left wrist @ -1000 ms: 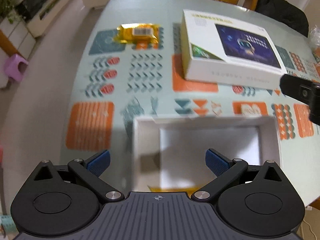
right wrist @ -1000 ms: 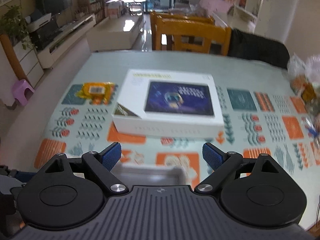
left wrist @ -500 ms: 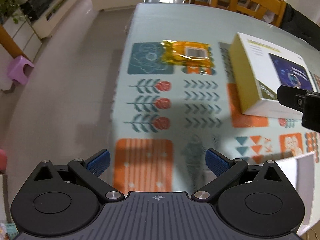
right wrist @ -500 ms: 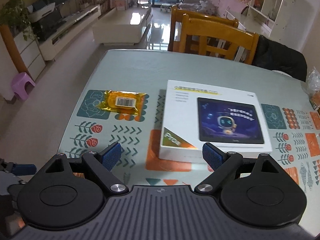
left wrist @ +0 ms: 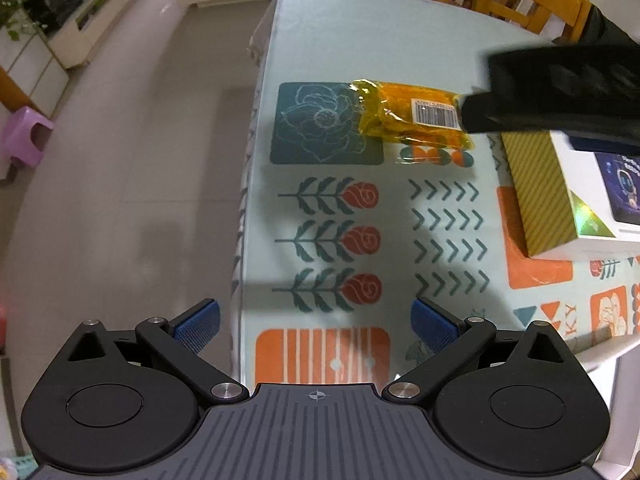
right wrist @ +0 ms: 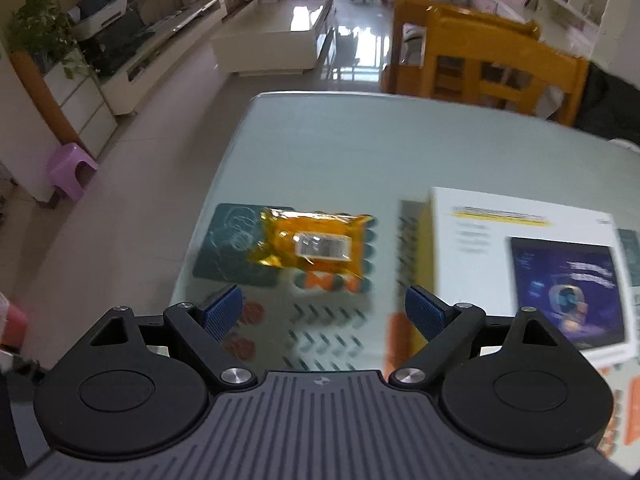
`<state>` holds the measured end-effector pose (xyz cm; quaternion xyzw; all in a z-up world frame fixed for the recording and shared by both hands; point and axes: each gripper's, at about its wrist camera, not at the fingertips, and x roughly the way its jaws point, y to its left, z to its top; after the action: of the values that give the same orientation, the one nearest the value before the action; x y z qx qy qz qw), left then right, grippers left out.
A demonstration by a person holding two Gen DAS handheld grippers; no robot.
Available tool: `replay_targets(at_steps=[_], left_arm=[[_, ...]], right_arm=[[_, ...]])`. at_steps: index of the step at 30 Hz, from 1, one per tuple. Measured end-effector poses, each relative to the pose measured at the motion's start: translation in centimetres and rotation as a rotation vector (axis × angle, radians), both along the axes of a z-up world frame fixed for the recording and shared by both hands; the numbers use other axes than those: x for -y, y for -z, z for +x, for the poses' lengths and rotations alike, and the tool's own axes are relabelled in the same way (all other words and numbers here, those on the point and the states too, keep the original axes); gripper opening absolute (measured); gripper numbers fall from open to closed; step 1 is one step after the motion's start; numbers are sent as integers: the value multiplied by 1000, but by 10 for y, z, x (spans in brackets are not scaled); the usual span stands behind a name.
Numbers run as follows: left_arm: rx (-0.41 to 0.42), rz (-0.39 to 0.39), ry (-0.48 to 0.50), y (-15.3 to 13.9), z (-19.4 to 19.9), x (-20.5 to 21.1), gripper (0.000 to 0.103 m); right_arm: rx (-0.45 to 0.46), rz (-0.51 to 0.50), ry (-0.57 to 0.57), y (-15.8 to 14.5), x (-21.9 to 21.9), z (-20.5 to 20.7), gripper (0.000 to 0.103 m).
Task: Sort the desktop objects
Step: 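Reach the right tool to the other orange packet and close on it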
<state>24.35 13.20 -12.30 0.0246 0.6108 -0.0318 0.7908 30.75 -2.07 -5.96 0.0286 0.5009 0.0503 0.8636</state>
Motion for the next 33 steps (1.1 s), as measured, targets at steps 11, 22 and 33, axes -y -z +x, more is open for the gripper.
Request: replay_targets(at_steps=[11, 22, 33], left_arm=[[-29, 4, 9, 22, 25, -15, 103], [-49, -16, 8, 35, 37, -17, 103], [-67, -24, -7, 42, 38, -20, 103]], right_arm=[[-118, 66, 61, 56, -17, 77, 103], [-179, -11, 90, 93, -23, 106, 103], [-134, -70, 8, 105, -31, 110, 103]])
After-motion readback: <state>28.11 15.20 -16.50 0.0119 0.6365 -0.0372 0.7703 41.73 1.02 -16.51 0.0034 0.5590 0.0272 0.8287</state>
